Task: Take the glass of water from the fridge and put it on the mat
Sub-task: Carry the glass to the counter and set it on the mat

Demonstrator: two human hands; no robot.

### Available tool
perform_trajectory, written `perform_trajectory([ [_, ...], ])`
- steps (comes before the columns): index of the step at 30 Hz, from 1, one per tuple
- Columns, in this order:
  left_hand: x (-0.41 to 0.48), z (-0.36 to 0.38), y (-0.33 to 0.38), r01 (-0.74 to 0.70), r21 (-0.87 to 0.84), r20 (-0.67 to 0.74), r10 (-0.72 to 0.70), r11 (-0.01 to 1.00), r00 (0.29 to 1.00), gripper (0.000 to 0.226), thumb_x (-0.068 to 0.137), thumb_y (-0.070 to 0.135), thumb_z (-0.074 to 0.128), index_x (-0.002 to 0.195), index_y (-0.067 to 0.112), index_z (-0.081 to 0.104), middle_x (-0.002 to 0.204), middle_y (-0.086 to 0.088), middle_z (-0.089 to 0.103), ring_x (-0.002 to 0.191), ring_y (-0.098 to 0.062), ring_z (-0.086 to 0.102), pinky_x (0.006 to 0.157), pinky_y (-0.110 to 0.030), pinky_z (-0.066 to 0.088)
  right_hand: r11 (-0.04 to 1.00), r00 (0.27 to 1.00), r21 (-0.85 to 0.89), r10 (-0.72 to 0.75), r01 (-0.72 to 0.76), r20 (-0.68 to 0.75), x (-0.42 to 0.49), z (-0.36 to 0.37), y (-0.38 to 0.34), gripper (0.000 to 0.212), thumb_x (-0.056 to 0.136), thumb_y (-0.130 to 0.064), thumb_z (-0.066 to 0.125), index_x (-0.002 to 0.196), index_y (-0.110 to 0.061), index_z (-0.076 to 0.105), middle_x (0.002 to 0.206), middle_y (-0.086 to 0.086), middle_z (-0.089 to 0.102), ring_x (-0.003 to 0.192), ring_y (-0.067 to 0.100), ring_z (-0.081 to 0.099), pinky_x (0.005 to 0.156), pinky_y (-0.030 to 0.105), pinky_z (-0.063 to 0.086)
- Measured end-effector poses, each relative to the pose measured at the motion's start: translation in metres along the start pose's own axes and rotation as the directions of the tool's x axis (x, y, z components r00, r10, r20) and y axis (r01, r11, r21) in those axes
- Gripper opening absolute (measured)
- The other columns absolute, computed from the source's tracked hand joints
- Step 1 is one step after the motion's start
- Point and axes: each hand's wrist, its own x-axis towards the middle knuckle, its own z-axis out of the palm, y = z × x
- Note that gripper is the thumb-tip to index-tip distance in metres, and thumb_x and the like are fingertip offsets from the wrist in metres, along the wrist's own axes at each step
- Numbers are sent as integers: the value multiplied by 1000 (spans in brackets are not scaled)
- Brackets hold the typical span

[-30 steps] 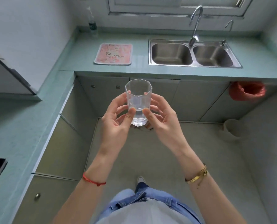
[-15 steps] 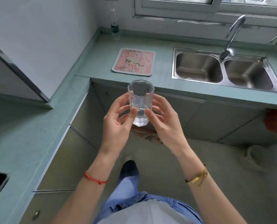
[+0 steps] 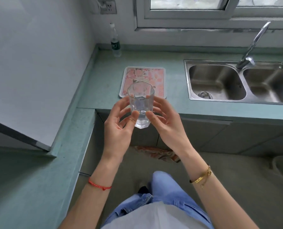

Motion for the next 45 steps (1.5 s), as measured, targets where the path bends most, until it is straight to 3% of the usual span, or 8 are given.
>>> perform_trajectory([
  [4,49,-1,-12,18,-11,21,-17,1000,1000,41,94,20,69,132,32,60,131,10,69,122,-9,65,97,-26,56,1000,1000,-19,10,-10,-17,47,7,9,45,96,-19,66,138,-14,53,134,4,67,123,17,64,105,42,55],
  [7,87,3,-21,32,0,27,-32,999,999,39,92,24,69,127,39,61,126,19,70,119,-3,65,90,-18,56,999,999,-22,31,-32,-20,84,10,18,46,96,-17,66,139,-12,52,136,6,65,124,18,64,105,42,55],
  [12,157,12,-37,34,40,20,-35,999,999,44,93,25,70,135,30,59,127,20,68,117,3,64,90,-17,55,999,999,-28,33,-33,-17,155,9,30,47,96,-14,65,140,-9,51,137,9,64,123,22,64,105,45,55],
  [25,308,41,-94,112,34,71,-115,993,991,49,92,22,71,139,21,57,135,3,66,123,-9,64,100,-42,57,996,996,4,85,-85,-29,305,-2,85,48,94,-12,68,139,-8,52,135,10,65,125,24,64,106,48,54],
  [31,359,46,-146,170,44,117,-174,984,978,46,92,15,71,136,22,60,138,0,65,126,-15,63,103,-41,56,987,985,3,162,-162,-54,349,1,131,48,93,-7,69,138,-6,53,137,12,63,128,25,63,108,47,52],
  [37,389,49,-195,233,29,148,-234,972,961,46,89,13,73,121,45,65,125,19,71,119,-5,67,95,-22,56,973,970,-8,227,-229,-84,375,10,183,49,92,-6,69,138,-9,52,139,11,62,130,24,61,111,46,50],
  [41,400,52,-228,292,28,165,-292,956,942,47,87,4,73,120,37,66,118,22,73,115,0,68,92,-17,55,964,959,9,265,-265,-99,380,13,211,49,92,-3,68,137,-13,53,139,9,62,130,19,61,114,42,48],
  [45,405,55,-254,304,49,190,-308,951,932,50,86,-1,73,132,15,63,130,4,69,122,-12,66,102,-28,54,951,945,26,310,-309,-101,381,14,232,49,92,0,67,138,-9,52,140,11,61,132,21,59,116,43,45],
])
